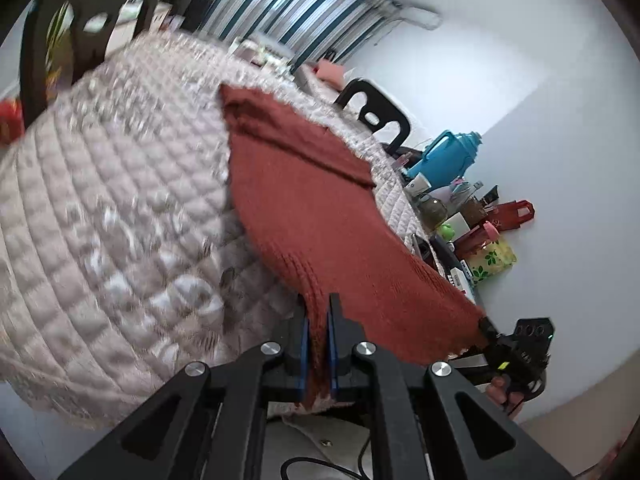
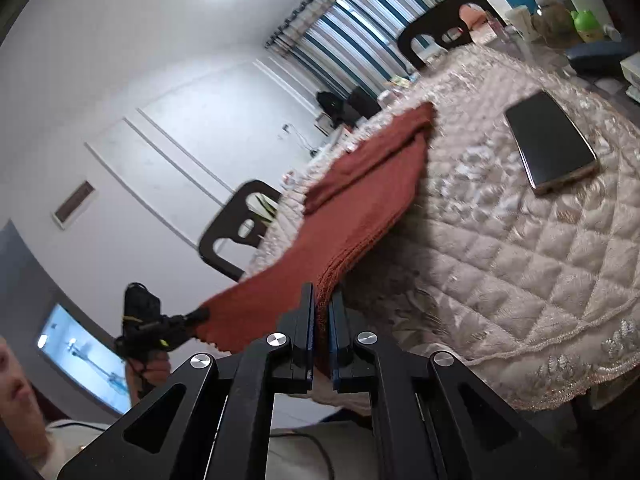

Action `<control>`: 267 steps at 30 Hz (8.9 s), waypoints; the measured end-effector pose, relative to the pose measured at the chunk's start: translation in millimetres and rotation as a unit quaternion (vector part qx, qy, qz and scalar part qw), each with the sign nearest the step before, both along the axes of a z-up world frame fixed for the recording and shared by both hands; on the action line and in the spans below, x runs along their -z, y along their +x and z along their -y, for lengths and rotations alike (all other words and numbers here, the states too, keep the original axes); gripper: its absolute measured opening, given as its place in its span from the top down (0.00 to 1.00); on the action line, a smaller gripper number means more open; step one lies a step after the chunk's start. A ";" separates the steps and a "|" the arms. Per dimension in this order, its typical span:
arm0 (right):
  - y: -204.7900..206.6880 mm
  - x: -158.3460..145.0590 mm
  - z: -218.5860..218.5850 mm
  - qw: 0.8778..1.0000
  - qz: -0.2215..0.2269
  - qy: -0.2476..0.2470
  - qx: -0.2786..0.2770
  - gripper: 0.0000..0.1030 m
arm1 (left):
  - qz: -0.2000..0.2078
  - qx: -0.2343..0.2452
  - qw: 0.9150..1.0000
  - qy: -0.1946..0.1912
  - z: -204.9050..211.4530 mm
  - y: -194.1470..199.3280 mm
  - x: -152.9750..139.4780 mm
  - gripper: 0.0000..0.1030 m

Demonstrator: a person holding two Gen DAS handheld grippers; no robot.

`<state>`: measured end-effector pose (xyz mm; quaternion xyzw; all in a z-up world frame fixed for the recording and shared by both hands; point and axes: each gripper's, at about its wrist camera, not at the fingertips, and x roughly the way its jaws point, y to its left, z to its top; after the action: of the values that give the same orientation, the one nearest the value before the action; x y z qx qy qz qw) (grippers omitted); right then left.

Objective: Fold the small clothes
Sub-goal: 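Lift the hem with both grippers, fold it over toward the collar, release, then grasp the folded sweater edge with the right gripper while the left gripper grasps it too, then lift the folded edge with both grippers, fold it over the sweater, release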

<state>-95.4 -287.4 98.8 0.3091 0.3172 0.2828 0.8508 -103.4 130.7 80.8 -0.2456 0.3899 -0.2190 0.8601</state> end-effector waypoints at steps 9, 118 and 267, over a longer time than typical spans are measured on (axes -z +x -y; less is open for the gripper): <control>72.2 -51.2 -1.5 0.998 0.056 -0.041 0.013 0.95 | 0.059 -0.016 0.998 -0.009 -0.4 69.6 -49.7 0.91; 251.4 66.4 -346.9 0.838 0.109 -0.460 -0.273 0.43 | -0.056 -0.056 0.988 0.131 -58.3 304.3 36.3 0.14; 259.0 40.0 -95.7 0.934 -0.025 -0.356 0.018 0.75 | 0.011 0.068 0.961 0.270 191.7 309.7 53.5 0.17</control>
<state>163.6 -191.7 58.9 -0.0014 0.4125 0.1283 0.9019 206.3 -60.9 27.3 0.0249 0.4406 -0.1664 0.8818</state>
